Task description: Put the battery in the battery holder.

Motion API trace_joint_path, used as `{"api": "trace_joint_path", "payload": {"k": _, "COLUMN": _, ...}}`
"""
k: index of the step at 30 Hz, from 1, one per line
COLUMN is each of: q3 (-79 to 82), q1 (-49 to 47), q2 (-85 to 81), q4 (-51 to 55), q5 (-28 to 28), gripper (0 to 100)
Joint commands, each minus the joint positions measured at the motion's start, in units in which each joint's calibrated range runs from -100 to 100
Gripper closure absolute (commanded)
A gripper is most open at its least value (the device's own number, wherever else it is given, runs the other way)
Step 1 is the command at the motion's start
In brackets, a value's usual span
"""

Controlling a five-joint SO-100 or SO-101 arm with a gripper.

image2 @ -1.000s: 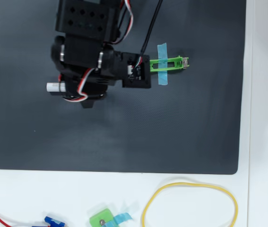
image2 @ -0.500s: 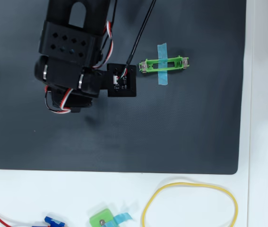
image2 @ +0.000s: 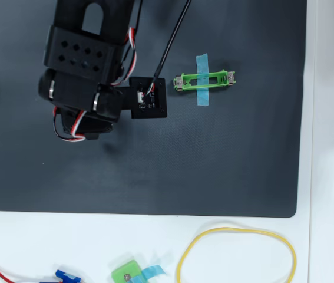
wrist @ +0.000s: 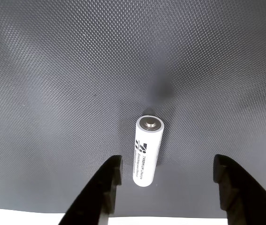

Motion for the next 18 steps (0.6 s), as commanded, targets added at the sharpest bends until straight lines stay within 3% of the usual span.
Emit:
{"api": "trace_joint_path", "payload": {"k": 1, "q3": -3.1, "q1": 1.0, "q2": 0.1, "q4": -0.4, "q5": 1.0, "gripper": 80}}
{"api": "trace_joint_path", "payload": {"k": 18, "q3": -3.6, "q1": 3.6, "q2": 0.4, "q4": -0.5, "q5": 1.3, "gripper": 80}}
